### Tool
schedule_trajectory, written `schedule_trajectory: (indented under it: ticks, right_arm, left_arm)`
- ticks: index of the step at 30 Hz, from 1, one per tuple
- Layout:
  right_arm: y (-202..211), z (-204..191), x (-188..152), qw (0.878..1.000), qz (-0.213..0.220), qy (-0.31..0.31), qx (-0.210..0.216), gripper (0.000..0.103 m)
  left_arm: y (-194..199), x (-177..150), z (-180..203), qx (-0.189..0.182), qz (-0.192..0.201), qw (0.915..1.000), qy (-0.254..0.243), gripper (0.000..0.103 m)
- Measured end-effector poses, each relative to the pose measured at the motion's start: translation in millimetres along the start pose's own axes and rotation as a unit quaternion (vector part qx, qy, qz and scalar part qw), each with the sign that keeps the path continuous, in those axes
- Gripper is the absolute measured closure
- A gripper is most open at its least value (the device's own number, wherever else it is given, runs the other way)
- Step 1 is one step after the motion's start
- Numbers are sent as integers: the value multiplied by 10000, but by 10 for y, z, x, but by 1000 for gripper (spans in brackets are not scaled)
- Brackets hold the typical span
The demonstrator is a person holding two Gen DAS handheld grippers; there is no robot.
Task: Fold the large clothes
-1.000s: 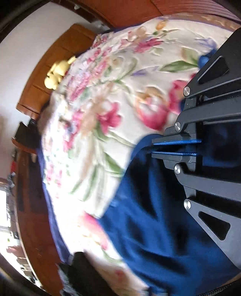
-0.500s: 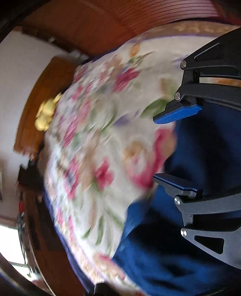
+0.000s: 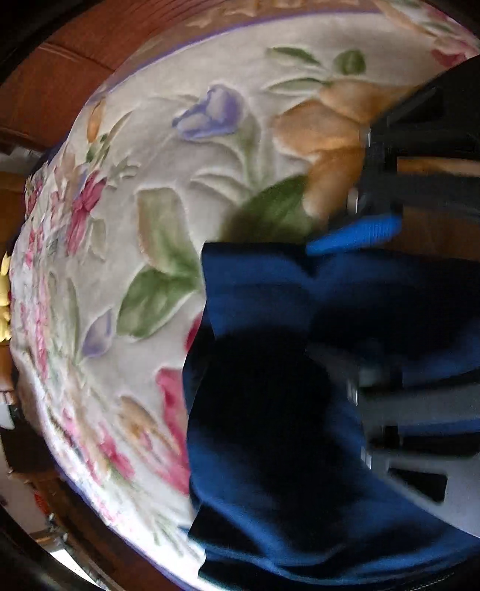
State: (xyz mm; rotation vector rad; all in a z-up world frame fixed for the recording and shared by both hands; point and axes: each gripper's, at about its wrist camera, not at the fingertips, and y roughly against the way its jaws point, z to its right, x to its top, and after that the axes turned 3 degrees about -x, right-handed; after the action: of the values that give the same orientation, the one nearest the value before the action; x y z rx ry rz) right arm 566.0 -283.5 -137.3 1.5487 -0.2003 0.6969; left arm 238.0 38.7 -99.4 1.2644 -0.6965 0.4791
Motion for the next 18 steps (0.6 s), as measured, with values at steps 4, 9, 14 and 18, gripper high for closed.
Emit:
schedule_trajectory:
  ticks: [4,9,14,18]
  right_arm:
    - [276,142,7,9971,660,110,-354,98]
    - [300,453,5,9960,471,-553,-528,98]
    - [685,371,-204,9946,843,-535,-290,71]
    - [1076,255,-574,9944,1009,-321,-23,53]
  left_arm:
    - [-48,-20,-27,28,-86,10000,37,81]
    - [6,-3,36,-19,-9,10000,-27,81]
    - [60,22,135,-95,74,9999,-101,81]
    - [107,29,243,-191,132,9996,-188,81]
